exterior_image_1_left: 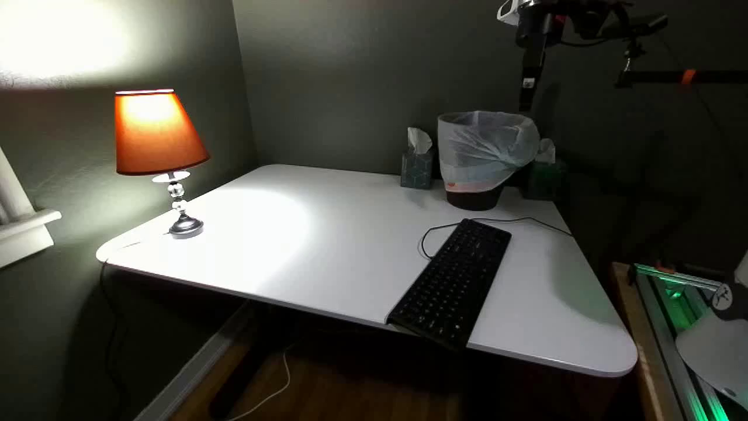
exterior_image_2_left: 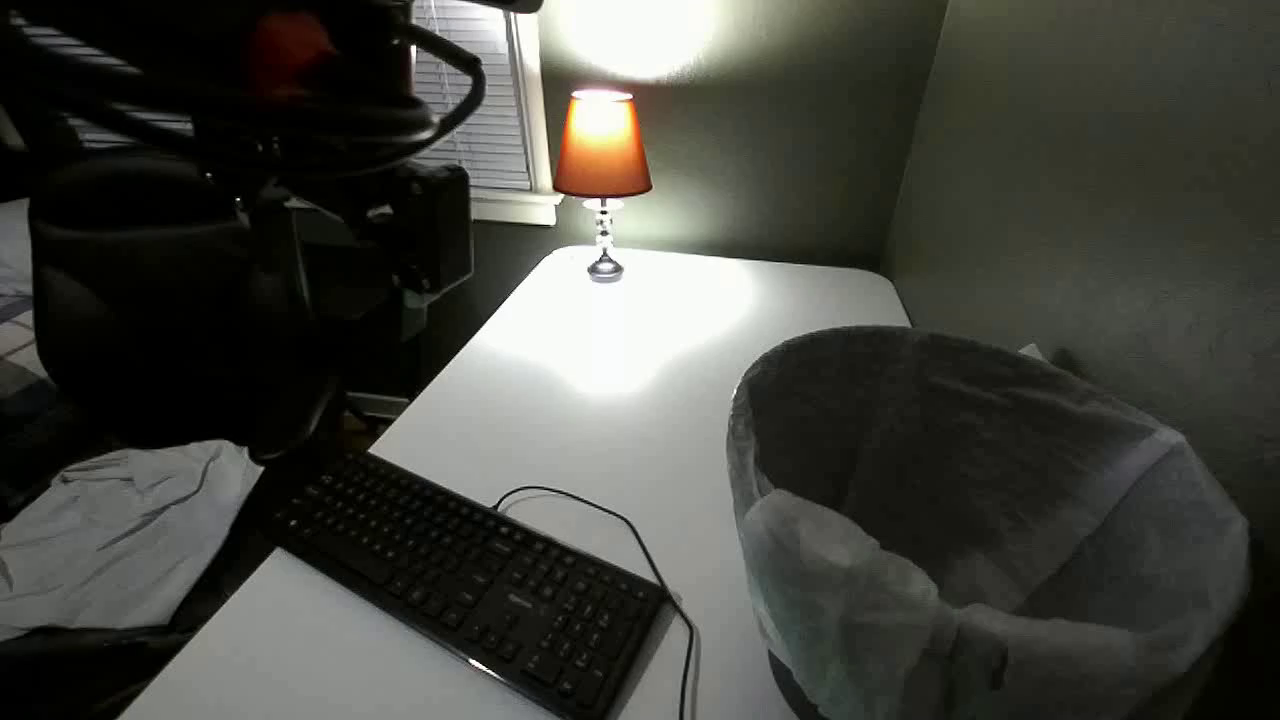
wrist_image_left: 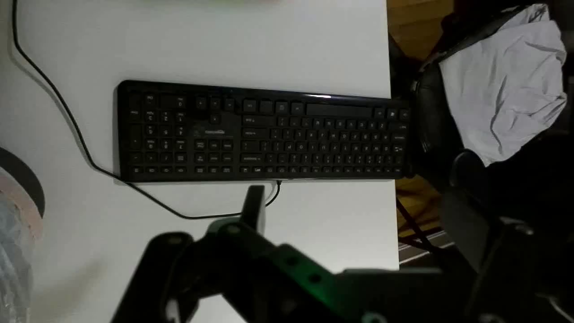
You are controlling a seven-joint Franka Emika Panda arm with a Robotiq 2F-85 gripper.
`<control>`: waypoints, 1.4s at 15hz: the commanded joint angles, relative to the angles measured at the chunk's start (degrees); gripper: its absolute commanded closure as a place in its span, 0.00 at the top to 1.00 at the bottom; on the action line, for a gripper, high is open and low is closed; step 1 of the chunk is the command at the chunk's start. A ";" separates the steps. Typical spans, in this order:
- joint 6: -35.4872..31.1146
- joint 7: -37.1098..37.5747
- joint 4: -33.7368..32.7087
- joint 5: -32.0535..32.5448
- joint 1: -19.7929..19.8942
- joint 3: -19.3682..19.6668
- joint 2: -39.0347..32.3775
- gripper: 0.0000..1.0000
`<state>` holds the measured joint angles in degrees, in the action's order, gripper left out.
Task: Press a button on the keyboard
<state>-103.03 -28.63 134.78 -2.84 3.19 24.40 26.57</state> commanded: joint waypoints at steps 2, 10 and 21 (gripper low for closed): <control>0.15 -0.82 -0.12 -0.86 2.10 -1.78 -0.47 1.00; -0.55 1.95 0.50 0.57 1.88 -4.22 -2.85 1.00; -15.45 16.83 10.77 0.05 -0.08 -17.13 -10.14 1.00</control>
<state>-113.84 -15.32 142.58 -2.62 3.75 9.63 18.29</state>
